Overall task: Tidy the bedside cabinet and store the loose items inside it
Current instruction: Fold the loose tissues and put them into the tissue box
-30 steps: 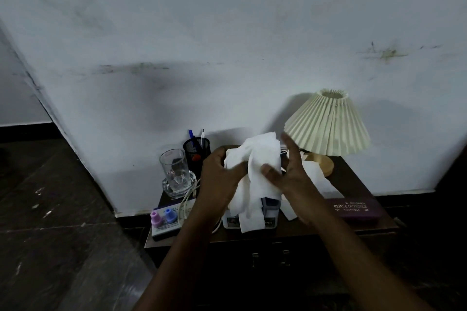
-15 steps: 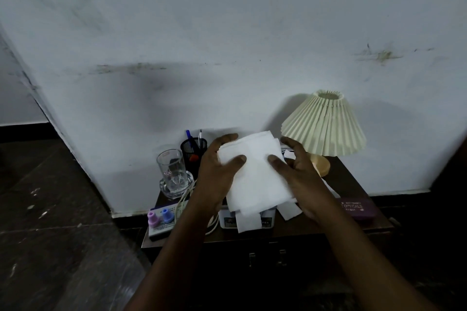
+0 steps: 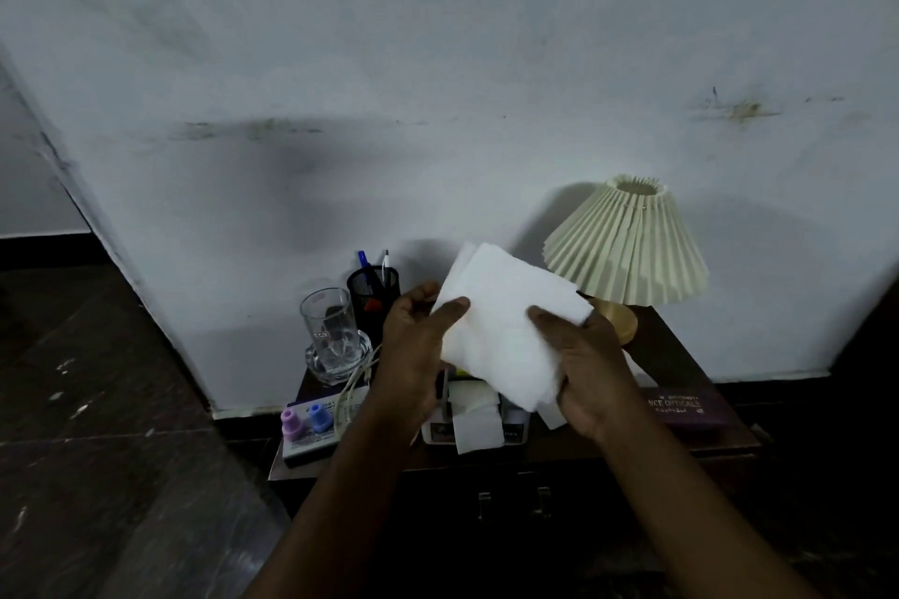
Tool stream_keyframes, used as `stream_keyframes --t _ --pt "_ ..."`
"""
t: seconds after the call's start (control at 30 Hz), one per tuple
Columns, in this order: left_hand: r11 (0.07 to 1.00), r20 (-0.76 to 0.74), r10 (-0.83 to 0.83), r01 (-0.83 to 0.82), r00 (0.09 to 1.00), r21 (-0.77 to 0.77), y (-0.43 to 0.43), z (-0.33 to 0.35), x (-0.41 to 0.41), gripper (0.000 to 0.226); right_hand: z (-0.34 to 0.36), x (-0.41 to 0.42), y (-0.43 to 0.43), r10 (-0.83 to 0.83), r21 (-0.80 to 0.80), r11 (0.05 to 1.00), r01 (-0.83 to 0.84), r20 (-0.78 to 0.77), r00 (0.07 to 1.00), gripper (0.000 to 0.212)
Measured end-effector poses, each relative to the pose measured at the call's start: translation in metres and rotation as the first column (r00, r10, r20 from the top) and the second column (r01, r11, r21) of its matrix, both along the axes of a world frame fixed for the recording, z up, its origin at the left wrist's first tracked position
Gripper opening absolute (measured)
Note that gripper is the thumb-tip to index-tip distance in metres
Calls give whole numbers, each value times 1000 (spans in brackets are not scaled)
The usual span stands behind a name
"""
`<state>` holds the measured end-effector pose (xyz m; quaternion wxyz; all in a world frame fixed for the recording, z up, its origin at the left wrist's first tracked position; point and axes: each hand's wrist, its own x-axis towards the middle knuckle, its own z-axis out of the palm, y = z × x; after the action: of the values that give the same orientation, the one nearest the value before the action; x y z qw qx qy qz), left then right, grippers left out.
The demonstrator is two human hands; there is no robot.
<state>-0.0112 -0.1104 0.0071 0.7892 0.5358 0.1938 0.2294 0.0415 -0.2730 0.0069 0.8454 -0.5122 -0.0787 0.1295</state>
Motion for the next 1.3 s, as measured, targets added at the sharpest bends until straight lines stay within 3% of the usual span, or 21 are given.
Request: stream_keyframes --t 0.07,0.2,0.4,0.53,0.67,0.8,0.9,1.0,1.13,1.2,1.3 --pt "992 -66 -109 113 992 59 7 9 -6 33 2 4 -8 -8 -125 992 16 65 998 25" --pt "950 -166 -263 285 950 125 12 18 -14 13 7 4 -17 112 -154 983 -103 50 993 24" --pt "939 -184 -258 291 948 182 -4 8 -10 26 7 0 -12 155 -321 940 -112 110 982 27" --pt "918 -134 -307 331 942 219 -2 5 -10 41 5 4 -11 128 -320 944 -75 147 981 26" --pt "919 -97 -265 281 960 275 2 4 -9 54 1 11 -16 314 -134 942 -308 22 949 38" --pt "918 -45 -288 289 957 271 21 2 -14 52 -1 27 -26 321 -109 942 -318 5 947 51" --pt "894 4 -376 362 926 264 32 4 -21 50 -3 30 -30 284 -92 955 -282 9 959 32" --pt "880 16 -415 396 910 264 37 7 -25 44 -4 32 -33 303 -242 932 -270 111 947 18" --pt "897 96 -442 435 892 81 40 5 -25 35 -4 31 -38 312 -380 906 -184 310 898 33" --pt "889 22 -457 456 889 26 33 6 -25 50 -4 33 -42 333 -445 887 -126 425 842 45" --pt "832 -192 -467 502 863 235 24 6 -25 34 0 30 -43 378 -505 859 -85 515 769 47"
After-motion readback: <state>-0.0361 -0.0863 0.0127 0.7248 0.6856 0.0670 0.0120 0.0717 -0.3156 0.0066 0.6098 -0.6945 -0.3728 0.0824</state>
